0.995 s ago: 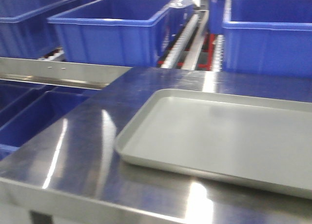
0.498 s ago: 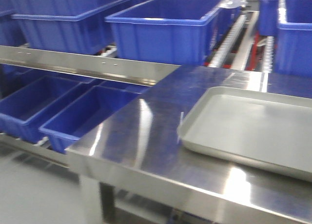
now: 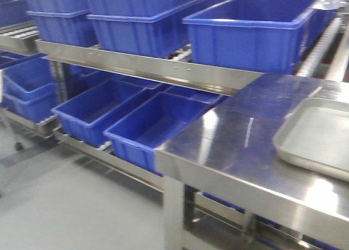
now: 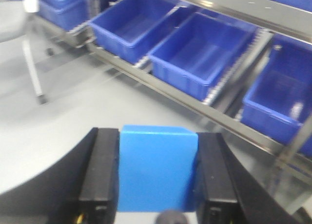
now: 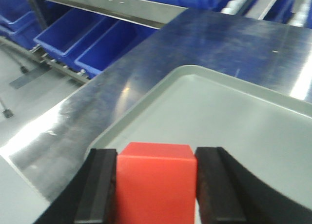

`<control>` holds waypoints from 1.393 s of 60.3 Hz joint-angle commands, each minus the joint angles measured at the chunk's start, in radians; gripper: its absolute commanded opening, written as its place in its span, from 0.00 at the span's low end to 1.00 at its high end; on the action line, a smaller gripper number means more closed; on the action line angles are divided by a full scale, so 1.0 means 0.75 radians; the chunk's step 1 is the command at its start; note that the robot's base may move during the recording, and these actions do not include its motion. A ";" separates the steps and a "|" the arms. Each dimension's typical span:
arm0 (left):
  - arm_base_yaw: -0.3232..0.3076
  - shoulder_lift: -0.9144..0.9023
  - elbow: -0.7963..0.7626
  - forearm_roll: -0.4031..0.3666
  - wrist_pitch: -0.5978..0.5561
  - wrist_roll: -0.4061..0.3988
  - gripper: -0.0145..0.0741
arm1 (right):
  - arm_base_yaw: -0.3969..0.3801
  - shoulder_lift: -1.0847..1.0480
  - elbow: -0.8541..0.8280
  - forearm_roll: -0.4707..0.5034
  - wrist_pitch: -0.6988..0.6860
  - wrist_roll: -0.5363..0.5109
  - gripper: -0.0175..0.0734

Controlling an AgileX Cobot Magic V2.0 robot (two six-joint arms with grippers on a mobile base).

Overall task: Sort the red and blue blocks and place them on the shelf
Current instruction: 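Turn the base away from the table carrying both cubes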

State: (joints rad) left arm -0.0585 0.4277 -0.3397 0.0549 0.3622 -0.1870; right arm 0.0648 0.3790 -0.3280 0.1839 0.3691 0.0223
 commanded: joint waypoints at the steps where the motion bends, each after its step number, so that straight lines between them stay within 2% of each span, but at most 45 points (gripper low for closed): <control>1: 0.002 0.004 -0.037 0.002 -0.116 -0.002 0.30 | -0.008 0.005 -0.040 -0.007 -0.116 -0.006 0.26; 84: 0.002 0.004 -0.037 0.002 -0.116 -0.002 0.30 | -0.008 0.005 -0.040 -0.007 -0.116 -0.006 0.26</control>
State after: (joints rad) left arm -0.0585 0.4277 -0.3397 0.0549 0.3622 -0.1866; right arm 0.0648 0.3790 -0.3280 0.1839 0.3691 0.0223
